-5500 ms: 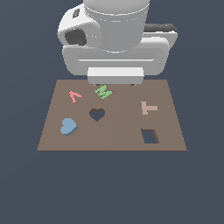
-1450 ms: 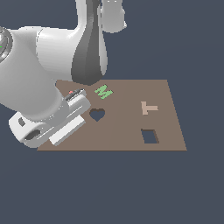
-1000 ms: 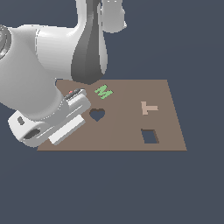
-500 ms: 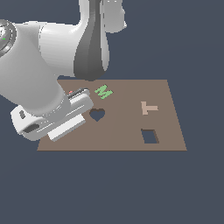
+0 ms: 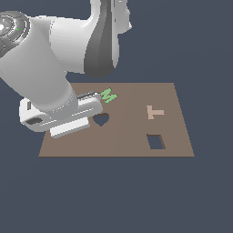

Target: Insert a designated object into the corresponding slot on a board.

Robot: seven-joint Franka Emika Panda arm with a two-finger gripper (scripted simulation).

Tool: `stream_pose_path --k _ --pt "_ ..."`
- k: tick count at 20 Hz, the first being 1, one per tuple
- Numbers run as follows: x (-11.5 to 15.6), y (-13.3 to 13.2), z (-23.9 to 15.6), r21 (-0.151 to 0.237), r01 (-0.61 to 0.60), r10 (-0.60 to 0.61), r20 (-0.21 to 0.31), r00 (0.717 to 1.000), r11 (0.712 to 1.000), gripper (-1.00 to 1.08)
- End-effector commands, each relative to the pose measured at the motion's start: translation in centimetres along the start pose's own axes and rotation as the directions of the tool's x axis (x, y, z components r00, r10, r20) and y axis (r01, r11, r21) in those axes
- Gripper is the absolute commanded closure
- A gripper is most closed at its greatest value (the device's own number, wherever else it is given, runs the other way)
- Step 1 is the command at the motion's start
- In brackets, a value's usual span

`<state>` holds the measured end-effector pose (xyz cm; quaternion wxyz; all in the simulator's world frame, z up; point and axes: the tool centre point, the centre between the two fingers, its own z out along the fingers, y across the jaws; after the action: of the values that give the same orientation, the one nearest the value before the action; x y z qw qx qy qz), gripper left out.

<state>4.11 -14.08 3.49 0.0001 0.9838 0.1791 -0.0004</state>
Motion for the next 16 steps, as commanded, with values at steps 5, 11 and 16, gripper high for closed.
stream_pose_path --k 5,11,16 --pt "-0.9 -1.7 -0.2 0.000 -0.235 0.235 -0.001 0.972 0.972 1.08" --pt "-1.3 -3.6 -0.3 0.000 -0.445 0.445 -0.001 0.896 0.896 1.08" --pt "-1.3 -5.1 -0.4 0.000 -0.601 0.601 -0.001 0.800 0.800 1.08"
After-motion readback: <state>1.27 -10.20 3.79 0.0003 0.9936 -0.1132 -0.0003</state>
